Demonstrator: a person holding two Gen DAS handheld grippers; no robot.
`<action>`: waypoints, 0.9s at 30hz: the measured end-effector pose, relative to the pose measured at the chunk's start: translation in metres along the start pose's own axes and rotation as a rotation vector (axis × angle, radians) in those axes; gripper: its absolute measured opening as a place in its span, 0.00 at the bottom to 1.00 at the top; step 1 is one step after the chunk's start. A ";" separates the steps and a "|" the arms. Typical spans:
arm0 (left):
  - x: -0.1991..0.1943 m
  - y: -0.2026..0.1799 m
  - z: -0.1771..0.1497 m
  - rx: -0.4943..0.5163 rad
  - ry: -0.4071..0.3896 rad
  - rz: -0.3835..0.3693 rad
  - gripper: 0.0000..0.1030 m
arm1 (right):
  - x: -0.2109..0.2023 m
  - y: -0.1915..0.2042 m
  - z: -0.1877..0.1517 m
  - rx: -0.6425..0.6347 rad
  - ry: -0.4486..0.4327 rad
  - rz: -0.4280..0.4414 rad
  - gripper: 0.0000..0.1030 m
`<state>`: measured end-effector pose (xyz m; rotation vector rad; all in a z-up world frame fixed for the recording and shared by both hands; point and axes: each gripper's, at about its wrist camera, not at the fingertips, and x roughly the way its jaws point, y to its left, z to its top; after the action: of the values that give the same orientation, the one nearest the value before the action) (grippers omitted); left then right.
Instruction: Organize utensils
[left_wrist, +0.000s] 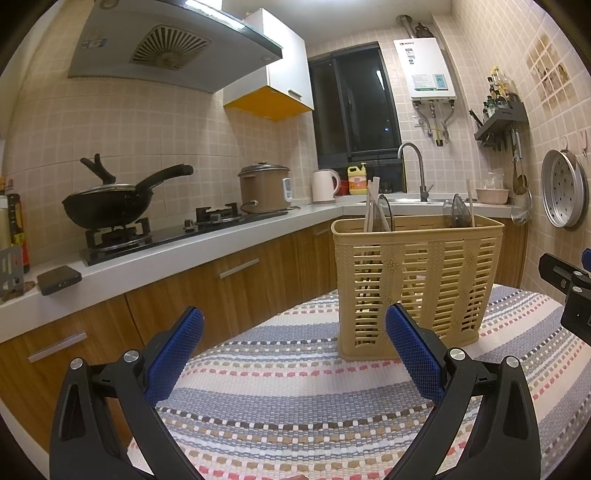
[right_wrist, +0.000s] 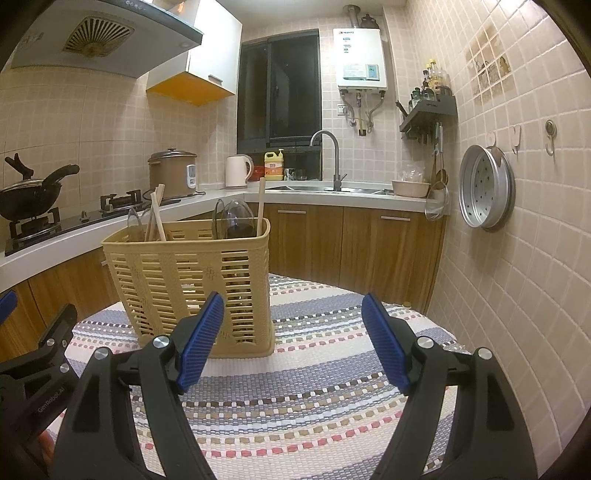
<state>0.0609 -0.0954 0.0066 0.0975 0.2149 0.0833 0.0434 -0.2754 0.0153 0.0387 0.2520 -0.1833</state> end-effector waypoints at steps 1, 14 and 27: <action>0.000 0.000 0.000 0.000 0.000 0.000 0.93 | 0.000 0.000 0.000 0.000 0.000 0.000 0.71; -0.001 -0.001 -0.001 0.001 -0.002 0.004 0.93 | 0.001 0.001 -0.001 -0.005 0.004 0.005 0.71; -0.001 -0.001 -0.001 0.003 -0.001 0.007 0.93 | 0.002 0.004 -0.002 -0.017 0.011 0.011 0.73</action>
<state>0.0601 -0.0966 0.0054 0.1012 0.2134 0.0903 0.0456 -0.2716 0.0125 0.0242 0.2646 -0.1704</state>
